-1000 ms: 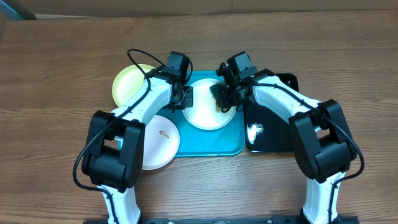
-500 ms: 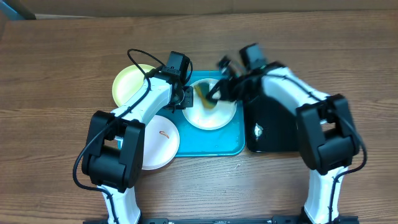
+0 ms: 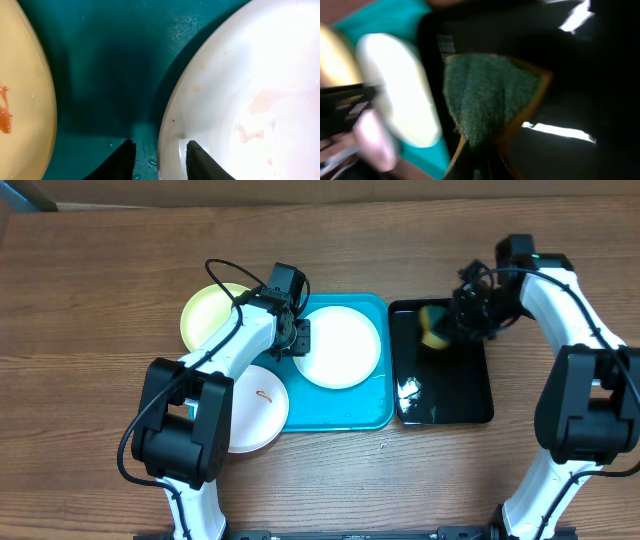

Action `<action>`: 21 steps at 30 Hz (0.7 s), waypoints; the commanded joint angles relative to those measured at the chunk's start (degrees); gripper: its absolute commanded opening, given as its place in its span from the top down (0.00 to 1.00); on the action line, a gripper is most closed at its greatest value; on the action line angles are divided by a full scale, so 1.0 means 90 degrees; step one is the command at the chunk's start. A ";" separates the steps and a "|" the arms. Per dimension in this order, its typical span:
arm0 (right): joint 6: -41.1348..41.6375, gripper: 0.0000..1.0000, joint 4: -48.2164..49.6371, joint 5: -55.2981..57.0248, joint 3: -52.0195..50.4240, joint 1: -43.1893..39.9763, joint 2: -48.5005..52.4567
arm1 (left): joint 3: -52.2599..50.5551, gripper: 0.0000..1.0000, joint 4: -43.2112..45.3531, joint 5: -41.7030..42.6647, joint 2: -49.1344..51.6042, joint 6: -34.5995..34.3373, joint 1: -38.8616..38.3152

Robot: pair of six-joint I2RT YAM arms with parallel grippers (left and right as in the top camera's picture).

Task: Clean dirty plates on tray and stack at the side
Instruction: 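Return the sponge to the black tray and release it with right gripper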

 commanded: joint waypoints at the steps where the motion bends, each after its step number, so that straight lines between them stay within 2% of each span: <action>1: -0.0075 0.96 -0.0022 0.1137 -0.0401 0.0017 -0.0236 | -0.0036 0.66 -0.0039 0.0209 0.0056 0.0024 -0.0005; 7: 0.0228 0.96 0.0403 0.1863 -0.1137 0.0219 -0.0236 | -0.0036 0.73 -0.0034 0.0243 0.0056 0.0022 -0.0005; 10: 0.0289 0.92 0.0464 0.2035 -0.1248 0.0240 -0.0236 | -0.0036 0.67 -0.0039 0.0243 0.0056 0.0000 -0.0005; 12: 0.0287 0.87 0.0454 0.1865 -0.1217 0.0240 -0.0250 | -0.0036 0.66 -0.0053 0.0243 0.0056 0.0000 -0.0005; 15: 0.0284 0.66 0.0296 0.1734 -0.1037 0.0240 -0.0250 | -0.0036 0.65 -0.0063 0.0250 0.0056 -0.0007 -0.0010; 16: 0.0279 0.62 0.0185 0.1736 -0.0923 0.0240 -0.0253 | -0.0036 0.64 -0.0061 0.0279 0.0056 -0.0024 -0.0010; 21: 0.0287 0.52 -0.0323 0.1734 -0.0080 0.0138 -0.0267 | -0.0036 0.55 -0.0061 0.0282 0.0056 -0.0022 -0.0015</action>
